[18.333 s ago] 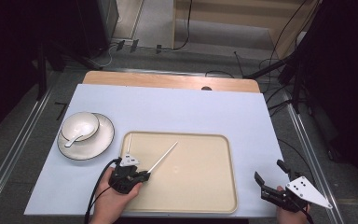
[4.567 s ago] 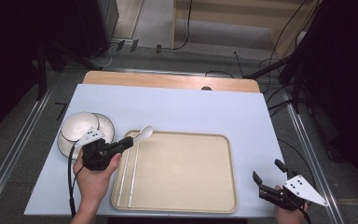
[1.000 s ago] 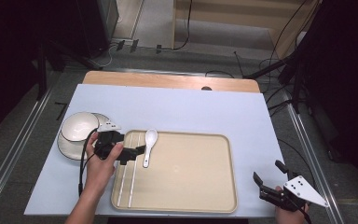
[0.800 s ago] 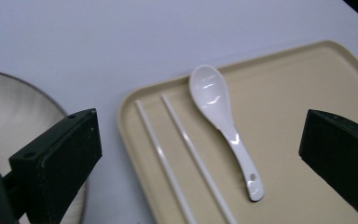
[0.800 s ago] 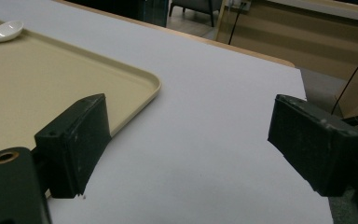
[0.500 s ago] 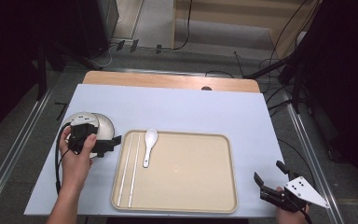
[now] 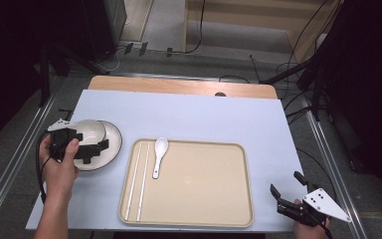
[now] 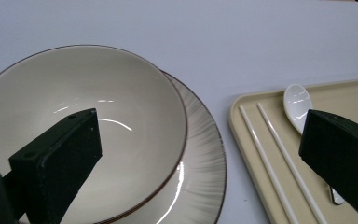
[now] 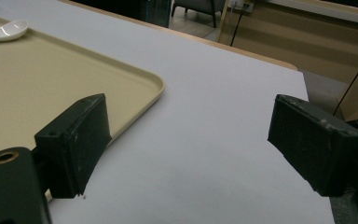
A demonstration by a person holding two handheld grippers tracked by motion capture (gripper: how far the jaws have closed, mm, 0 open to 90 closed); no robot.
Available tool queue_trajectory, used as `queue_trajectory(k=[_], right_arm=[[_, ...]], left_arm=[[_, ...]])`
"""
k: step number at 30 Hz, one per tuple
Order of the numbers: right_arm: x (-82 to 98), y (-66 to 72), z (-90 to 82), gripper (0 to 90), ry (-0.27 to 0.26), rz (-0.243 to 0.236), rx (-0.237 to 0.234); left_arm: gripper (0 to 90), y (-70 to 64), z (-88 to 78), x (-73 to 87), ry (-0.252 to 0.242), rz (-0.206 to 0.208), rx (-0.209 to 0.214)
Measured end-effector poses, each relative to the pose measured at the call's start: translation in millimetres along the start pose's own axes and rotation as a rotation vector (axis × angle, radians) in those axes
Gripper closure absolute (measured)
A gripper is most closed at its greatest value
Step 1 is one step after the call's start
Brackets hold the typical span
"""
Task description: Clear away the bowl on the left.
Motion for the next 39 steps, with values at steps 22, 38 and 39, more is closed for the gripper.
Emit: queue_trajectory(k=[22,38,39], right_arm=[[1.9,1.1,0.8,13.0,0.009,0.004,0.007],[1.7,0.3,-1.3,13.0,-0.001,-0.001,0.001],[1.6,0.2,-1.5,13.0,-0.001,0.0,0.001]], left_arm=[[0.0,64.5,15.8,7.2,0.014,-0.207,-0.115],[52.5,71.9,32.5,11.7,0.074,-0.272,-0.216],[54.5,73.1,33.2,12.3,0.087,-0.291,-0.204]])
Point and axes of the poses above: each handheld gripper's, and its own axes: z roughly forward along the jaws, x roughly out of its underside, y roughly to its left, the point moved 2 cm from there along z, roughly forward along the jaws, and after that the axes turned 1 degree about -x, right-handed, at the moved point
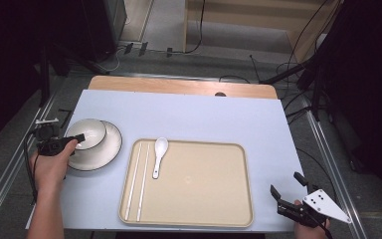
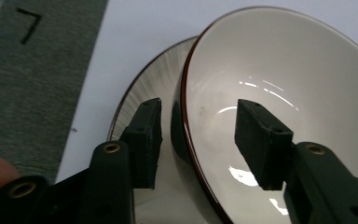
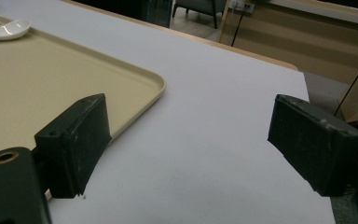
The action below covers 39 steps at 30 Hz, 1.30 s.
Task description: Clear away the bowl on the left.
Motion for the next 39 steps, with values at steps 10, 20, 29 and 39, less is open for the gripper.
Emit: queue_trajectory(k=[10,20,29,39], right_arm=[[0.9,0.7,4.8,13.0,0.011,0.002,-0.005],[1.0,-0.3,3.2,13.0,0.006,0.005,-0.004],[0.2,-0.6,2.4,13.0,0.0,0.003,-0.004],[-0.3,-0.6,2.0,13.0,-0.001,0.002,-0.005]], left_arm=[[75.9,4.2,0.6,1.2,0.011,-0.052,0.013],[82.3,0.2,-7.2,3.5,-0.016,0.001,0.059],[83.1,-5.5,-9.0,8.2,-0.041,0.016,0.081],[83.1,-13.0,-22.8,10.4,-0.071,0.038,0.122]])
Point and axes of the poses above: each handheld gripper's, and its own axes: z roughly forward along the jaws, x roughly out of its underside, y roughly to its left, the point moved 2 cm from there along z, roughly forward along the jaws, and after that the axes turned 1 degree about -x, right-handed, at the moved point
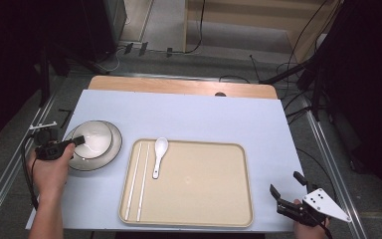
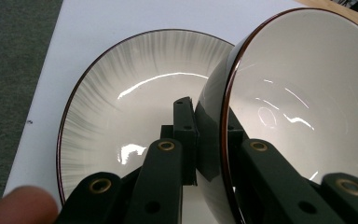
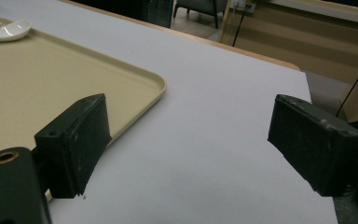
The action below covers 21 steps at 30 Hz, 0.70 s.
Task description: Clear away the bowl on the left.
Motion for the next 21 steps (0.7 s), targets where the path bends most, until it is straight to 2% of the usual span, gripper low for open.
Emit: queue_trajectory(k=[11,21], right_arm=[[-0.9,0.6,0.3,13.0,-0.004,-0.003,-0.005],[-0.7,0.4,0.6,13.0,-0.003,0.001,-0.006]], left_arm=[[83.1,-17.5,-15.5,4.7,-0.011,0.027,0.05],[83.0,-38.5,-20.4,11.7,-0.003,0.048,0.129]])
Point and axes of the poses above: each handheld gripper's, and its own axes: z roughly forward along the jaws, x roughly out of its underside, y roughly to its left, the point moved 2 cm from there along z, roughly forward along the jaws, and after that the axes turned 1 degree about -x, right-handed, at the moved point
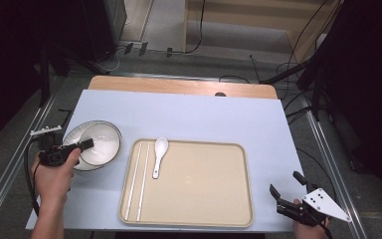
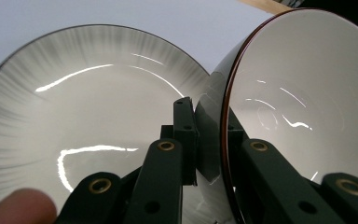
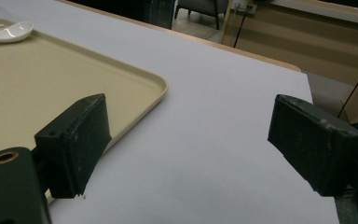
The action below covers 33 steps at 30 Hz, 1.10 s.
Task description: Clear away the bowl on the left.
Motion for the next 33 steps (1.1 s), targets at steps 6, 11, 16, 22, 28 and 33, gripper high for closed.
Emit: queue_trajectory(k=[6,11,16,22,28,33], right_arm=[[-0.3,0.7,0.7,13.0,-0.002,-0.004,-0.004],[-0.8,0.9,0.4,13.0,-0.005,-0.004,-0.004],[-1.6,2.4,0.9,13.0,-0.006,-0.009,-0.007],[-1.9,2.0,1.0,13.0,-0.007,-0.008,-0.007],[-2.3,2.2,1.2,13.0,-0.008,-0.008,-0.008],[-2.6,2.2,0.8,13.0,-0.011,-0.008,-0.007]], left_arm=[[83.0,-13.0,-0.7,2.9,0.006,0.024,0.035],[83.0,-23.4,-0.2,6.5,0.008,0.047,0.043],[83.0,-35.4,2.5,10.9,0.024,0.072,0.071],[83.0,-47.3,5.8,15.7,0.039,0.092,0.091],[83.0,-59.1,11.1,22.3,0.061,0.09,0.143],[83.0,-69.7,13.3,26.9,0.077,0.125,0.145]])
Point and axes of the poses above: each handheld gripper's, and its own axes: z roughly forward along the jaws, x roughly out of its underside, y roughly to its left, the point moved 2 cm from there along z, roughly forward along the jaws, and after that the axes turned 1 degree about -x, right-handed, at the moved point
